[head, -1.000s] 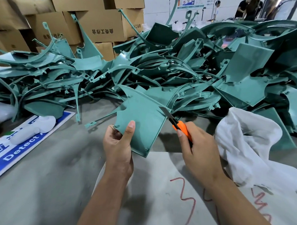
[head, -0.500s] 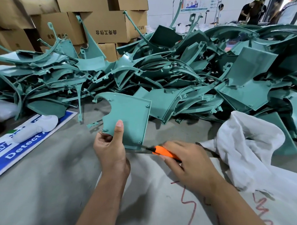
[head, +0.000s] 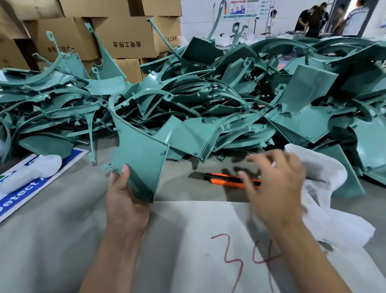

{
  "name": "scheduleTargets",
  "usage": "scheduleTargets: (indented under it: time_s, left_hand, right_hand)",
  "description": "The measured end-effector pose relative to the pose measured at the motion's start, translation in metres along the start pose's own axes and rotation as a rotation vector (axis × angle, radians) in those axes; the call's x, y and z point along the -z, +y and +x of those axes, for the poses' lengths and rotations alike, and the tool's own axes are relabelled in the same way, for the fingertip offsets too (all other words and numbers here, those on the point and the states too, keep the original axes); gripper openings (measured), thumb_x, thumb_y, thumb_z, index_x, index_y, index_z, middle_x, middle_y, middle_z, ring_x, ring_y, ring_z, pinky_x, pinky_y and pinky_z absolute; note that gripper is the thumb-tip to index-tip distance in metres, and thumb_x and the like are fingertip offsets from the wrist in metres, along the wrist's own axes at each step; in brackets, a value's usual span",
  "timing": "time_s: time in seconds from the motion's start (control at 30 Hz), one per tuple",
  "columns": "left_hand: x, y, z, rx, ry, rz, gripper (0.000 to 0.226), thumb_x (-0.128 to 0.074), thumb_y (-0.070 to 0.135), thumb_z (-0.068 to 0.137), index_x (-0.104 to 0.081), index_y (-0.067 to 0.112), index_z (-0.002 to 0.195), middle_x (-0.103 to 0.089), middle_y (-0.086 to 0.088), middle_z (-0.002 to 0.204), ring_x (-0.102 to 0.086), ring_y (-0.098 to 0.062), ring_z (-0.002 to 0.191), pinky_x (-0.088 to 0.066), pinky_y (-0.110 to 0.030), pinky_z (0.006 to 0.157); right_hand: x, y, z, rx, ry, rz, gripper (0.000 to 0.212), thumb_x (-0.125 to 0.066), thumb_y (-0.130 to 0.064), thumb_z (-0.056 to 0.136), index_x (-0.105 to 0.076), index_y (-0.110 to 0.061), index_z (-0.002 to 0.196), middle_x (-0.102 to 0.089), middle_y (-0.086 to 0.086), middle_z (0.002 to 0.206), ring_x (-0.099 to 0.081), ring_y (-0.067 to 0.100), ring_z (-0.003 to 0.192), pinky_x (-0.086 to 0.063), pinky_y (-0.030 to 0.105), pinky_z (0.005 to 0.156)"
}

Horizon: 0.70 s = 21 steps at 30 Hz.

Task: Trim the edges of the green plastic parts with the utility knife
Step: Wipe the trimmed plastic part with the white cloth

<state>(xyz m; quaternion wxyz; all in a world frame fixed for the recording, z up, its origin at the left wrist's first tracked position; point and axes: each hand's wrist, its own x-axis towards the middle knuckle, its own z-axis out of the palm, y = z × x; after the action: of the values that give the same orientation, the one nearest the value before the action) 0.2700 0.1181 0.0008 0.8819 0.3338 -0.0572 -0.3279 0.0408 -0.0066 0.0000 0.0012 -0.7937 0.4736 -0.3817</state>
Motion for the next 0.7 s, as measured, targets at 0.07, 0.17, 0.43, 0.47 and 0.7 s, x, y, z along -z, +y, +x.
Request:
scheduleTargets:
  time_s: [0.07, 0.17, 0.43, 0.47, 0.7]
  left_hand:
    - [-0.003, -0.003, -0.004, 0.038, -0.004, 0.012, 0.030, -0.055, 0.019, 0.100, -0.061, 0.021, 0.129, -0.070, -0.007, 0.131, -0.064, -0.034, 0.123, -0.049, -0.056, 0.107]
    - [-0.005, -0.009, -0.009, 0.089, -0.072, 0.083, 0.014, -0.049, 0.018, 0.103, -0.062, 0.022, 0.098, -0.076, -0.005, 0.111, -0.070, -0.029, 0.105, -0.057, -0.049, 0.094]
    - [-0.010, -0.022, -0.019, 0.140, -0.216, 0.273, 0.016, -0.047, 0.017, 0.100, -0.062, 0.022, 0.099, -0.066, -0.013, 0.116, -0.058, -0.032, 0.109, -0.042, -0.057, 0.105]
    - [-0.011, -0.023, -0.020, 0.136, -0.221, 0.302, 0.015, -0.047, 0.017, 0.099, -0.062, 0.021, 0.100, -0.066, -0.014, 0.114, -0.057, -0.034, 0.109, -0.041, -0.060, 0.103]
    - [-0.013, -0.030, -0.018, 0.088, -0.210, 0.397, 0.028, -0.057, 0.015, 0.099, -0.062, 0.005, 0.125, -0.067, -0.023, 0.127, -0.062, -0.049, 0.120, -0.045, -0.074, 0.099]
  right_hand:
    - [0.019, 0.022, 0.005, -0.209, 0.120, -0.069, 0.029, -0.084, -0.033, 0.083, -0.074, -0.022, 0.107, -0.064, 0.012, 0.110, -0.047, 0.036, 0.111, -0.039, 0.046, 0.091]
    - [0.045, 0.061, 0.005, -0.443, -0.042, -0.203, 0.046, -0.085, -0.042, 0.081, -0.070, -0.028, 0.123, -0.060, 0.017, 0.120, -0.043, 0.040, 0.119, -0.041, 0.048, 0.096]
    - [0.053, 0.063, -0.007, -0.259, -0.564, -0.103, 0.059, -0.091, -0.028, 0.076, -0.070, -0.034, 0.132, -0.075, 0.003, 0.118, -0.068, 0.030, 0.107, -0.056, 0.038, 0.084]
    - [0.051, 0.064, -0.007, -0.276, -0.506, -0.124, 0.045, -0.087, -0.023, 0.078, -0.077, -0.029, 0.121, -0.077, 0.005, 0.105, -0.070, 0.033, 0.098, -0.055, 0.037, 0.077]
    - [0.074, 0.051, 0.006, -0.113, 0.158, 0.161, 0.019, -0.080, -0.008, 0.074, -0.070, -0.006, 0.090, -0.061, 0.008, 0.099, -0.053, 0.022, 0.090, -0.038, 0.028, 0.079]
